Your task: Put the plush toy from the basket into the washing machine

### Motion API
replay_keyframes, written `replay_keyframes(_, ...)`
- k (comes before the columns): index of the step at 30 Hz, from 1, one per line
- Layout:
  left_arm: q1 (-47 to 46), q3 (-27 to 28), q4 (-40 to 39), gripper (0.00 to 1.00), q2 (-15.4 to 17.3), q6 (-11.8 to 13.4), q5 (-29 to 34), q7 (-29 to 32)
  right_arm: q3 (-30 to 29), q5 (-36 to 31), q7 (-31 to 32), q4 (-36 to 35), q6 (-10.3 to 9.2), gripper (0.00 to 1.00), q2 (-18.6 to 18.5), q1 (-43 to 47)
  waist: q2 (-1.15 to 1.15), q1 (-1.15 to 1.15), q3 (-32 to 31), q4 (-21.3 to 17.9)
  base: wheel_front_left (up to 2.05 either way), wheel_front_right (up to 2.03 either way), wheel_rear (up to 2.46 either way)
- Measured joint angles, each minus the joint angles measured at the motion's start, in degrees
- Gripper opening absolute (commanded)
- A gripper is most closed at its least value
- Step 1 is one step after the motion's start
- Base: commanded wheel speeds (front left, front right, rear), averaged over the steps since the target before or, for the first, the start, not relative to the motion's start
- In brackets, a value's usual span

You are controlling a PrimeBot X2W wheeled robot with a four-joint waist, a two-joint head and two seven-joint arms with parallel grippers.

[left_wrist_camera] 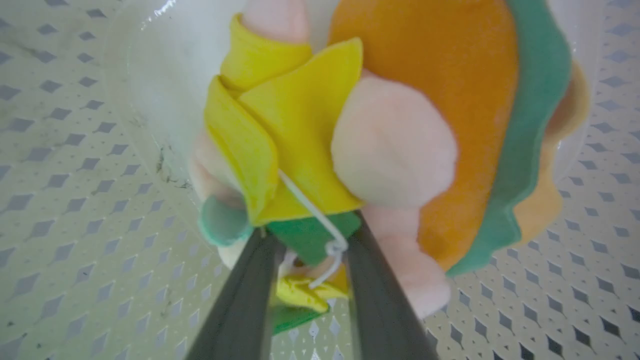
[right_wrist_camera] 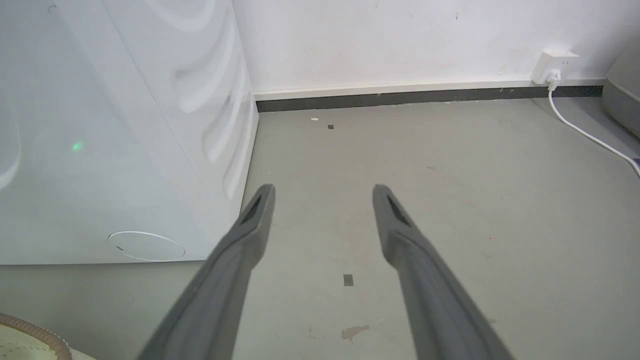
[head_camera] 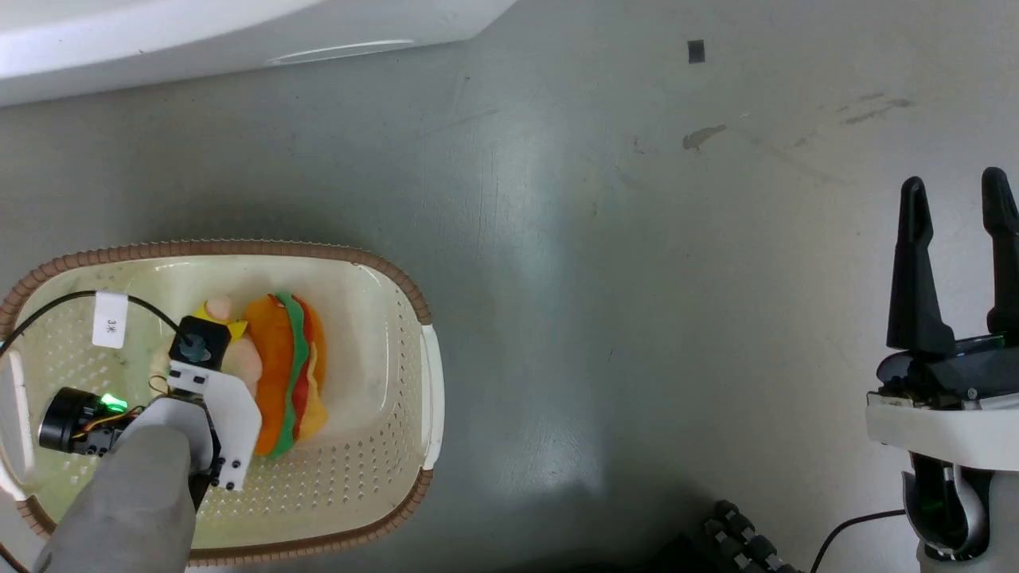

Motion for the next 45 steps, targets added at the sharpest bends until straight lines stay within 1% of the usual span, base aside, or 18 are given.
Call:
replay_keyframes(6,0.8,-0.9,0.4,0.00,-0.5,-0.5,0.0,-0.7,0.0,0.0,0.0,1.0,0.00,1.00,0.0,-0.5,0.00,0.00,-1.9,0.2,0.00,0.00,0.00)
replay_keyframes(11,3.2,-1.0,0.5,0.00,-2.5,-0.3,-1.1,-3.1,-0.1,-0.8,0.0,2.9,0.00,1.00,0.0,-0.4,0.00,-0.01,-5.5,0.7,0.00,0.00,0.00)
replay_keyframes(16,6.3,-0.9,0.5,0.00,-4.6,0.0,-2.2,-6.1,-0.2,-2.4,0.0,4.8,0.00,1.00,0.0,-0.1,0.00,0.00,-10.6,1.5,0.00,0.00,0.00)
replay_keyframes(20,8.4,-0.3,0.5,0.00,-5.8,0.0,-3.8,-9.3,-0.6,-4.8,0.0,6.2,0.00,1.00,0.0,1.8,0.00,-0.01,-15.3,2.4,0.00,0.00,0.00)
replay_keyframes(25,9.1,-0.4,0.0,0.00,-6.4,0.0,-4.0,-12.0,-1.1,-7.3,0.0,7.2,0.00,1.00,0.0,4.3,0.00,-0.01,-21.3,4.2,0.00,0.00,0.00)
replay_keyframes(29,11.2,-0.4,-2.5,0.00,-6.9,-0.5,-4.6,-13.1,-2.1,-7.7,0.0,7.6,0.00,1.00,0.0,5.8,0.00,-0.01,-26.0,5.9,0.00,0.00,0.00)
replay_keyframes(32,13.0,-0.3,-5.6,0.00,-7.1,-0.6,-5.0,-13.2,-2.6,-7.7,0.0,7.9,0.00,1.00,0.0,6.9,0.00,-0.01,-29.2,7.4,0.00,0.00,0.00)
replay_keyframes(35,15.5,0.7,-12.0,0.00,-7.1,-0.4,-5.5,-13.5,-2.7,-7.6,0.0,8.0,0.00,1.00,0.0,7.9,0.00,-0.01,-32.3,8.9,0.00,0.00,0.00)
replay_keyframes(45,27.5,6.5,-33.4,0.00,-7.2,2.4,-6.5,-13.5,-2.0,-7.1,0.0,8.7,0.00,1.00,0.0,11.5,0.00,-0.02,-40.6,12.6,0.00,0.00,0.00)
